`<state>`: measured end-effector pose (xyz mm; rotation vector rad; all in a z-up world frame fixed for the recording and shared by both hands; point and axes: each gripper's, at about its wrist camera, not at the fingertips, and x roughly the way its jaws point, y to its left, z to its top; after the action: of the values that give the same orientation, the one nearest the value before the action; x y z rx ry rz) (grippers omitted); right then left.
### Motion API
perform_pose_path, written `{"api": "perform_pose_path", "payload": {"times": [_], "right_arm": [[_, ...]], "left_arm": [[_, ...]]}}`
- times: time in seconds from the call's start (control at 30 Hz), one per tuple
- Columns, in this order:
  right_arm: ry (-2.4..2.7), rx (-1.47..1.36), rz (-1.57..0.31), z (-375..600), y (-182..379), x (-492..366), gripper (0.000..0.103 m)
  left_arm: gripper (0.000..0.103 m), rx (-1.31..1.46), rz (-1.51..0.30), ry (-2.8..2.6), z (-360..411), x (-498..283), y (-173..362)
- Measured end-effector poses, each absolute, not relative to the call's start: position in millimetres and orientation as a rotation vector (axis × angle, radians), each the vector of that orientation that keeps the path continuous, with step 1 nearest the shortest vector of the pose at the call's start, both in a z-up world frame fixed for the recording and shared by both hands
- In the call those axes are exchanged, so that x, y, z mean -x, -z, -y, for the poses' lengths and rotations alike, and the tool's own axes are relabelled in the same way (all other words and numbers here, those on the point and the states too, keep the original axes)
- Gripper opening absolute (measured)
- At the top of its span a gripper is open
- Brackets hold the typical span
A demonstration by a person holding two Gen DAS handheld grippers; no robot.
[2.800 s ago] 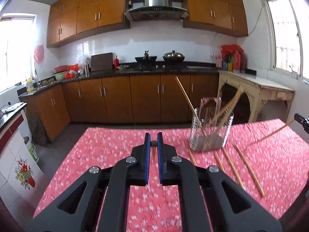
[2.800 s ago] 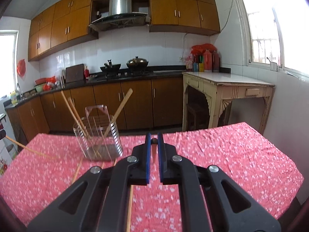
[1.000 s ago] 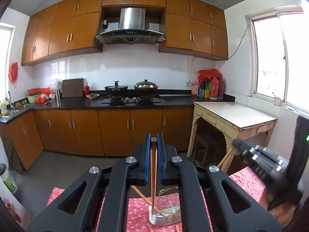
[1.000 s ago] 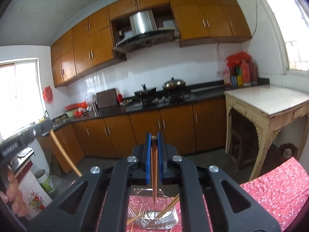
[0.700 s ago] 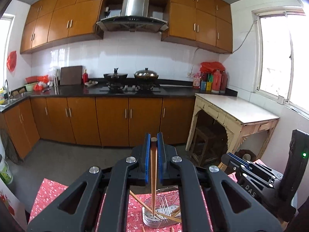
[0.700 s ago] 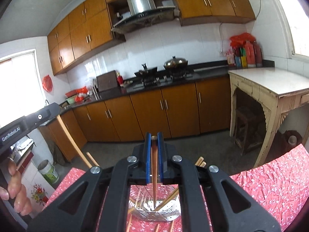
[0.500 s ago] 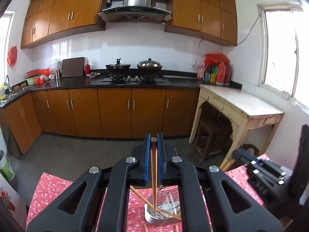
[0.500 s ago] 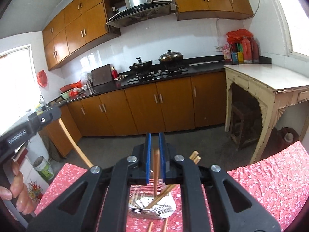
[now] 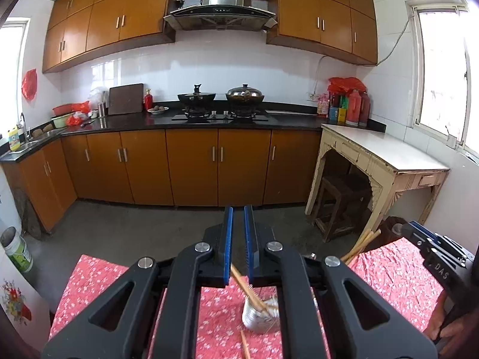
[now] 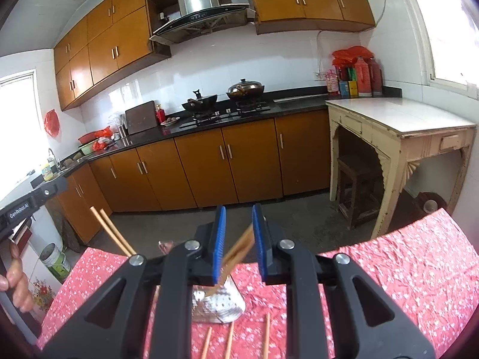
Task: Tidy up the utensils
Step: 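Lower the chopsticks into the wire holder and open both tools, then close the right tool on a bamboo chopstick while the left tool grasps another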
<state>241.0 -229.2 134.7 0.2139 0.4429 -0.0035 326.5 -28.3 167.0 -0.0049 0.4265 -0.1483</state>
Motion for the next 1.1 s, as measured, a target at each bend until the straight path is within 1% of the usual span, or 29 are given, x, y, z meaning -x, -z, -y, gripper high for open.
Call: {"api": "perform_pose_path", "payload": {"times": [0.03, 0.1, 0.13, 0.17, 0.23, 0.5, 0.57, 0.73, 0.77, 0.83, 0.97, 1.1], "right_arm": [[0.007, -0.211, -0.443, 230, -132, -235, 0.025], [0.019, -0.198, -0.443, 232, -126, -219, 0.025], [0.023, -0.187, -0.444, 231, -120, -210, 0.025], [0.03, -0.177, -0.446, 231, -116, -202, 0.025], [0.043, -0.161, -0.45, 229, -105, -190, 0.025], [0.049, -0.126, -0.517, 215, -53, -139, 0.025], [0.049, -0.114, -0.54, 211, -37, -124, 0.025], [0.058, -0.135, -0.601, 211, 7, -91, 0.025], [0.059, -0.139, -0.618, 211, 18, -84, 0.025], [0.059, -0.142, -0.647, 208, 36, -73, 0.025], [0.057, -0.139, -0.7, 201, 69, -56, 0.025], [0.054, -0.147, -0.728, 196, 87, -46, 0.025]], "left_arm": [[0.008, 0.003, -0.425, 0.146, 26, -322, -166], [0.011, -0.005, -0.415, 0.132, 19, -309, -163], [0.016, -0.013, -0.41, 0.123, 14, -299, -160], [0.024, -0.015, -0.407, 0.118, 12, -294, -157], [0.032, -0.029, -0.395, 0.097, 6, -278, -146], [0.033, -0.061, -0.429, 0.053, -8, -231, -85], [0.036, -0.06, -0.438, 0.044, -10, -219, -68], [0.038, -0.065, -0.482, 0.024, -10, -189, -18], [0.041, -0.06, -0.494, 0.032, -9, -181, -5], [0.044, -0.041, -0.511, 0.047, -7, -172, 6], [0.045, -0.049, -0.53, 0.067, 1, -152, 32], [0.045, -0.031, -0.555, 0.086, 7, -137, 50]]}}
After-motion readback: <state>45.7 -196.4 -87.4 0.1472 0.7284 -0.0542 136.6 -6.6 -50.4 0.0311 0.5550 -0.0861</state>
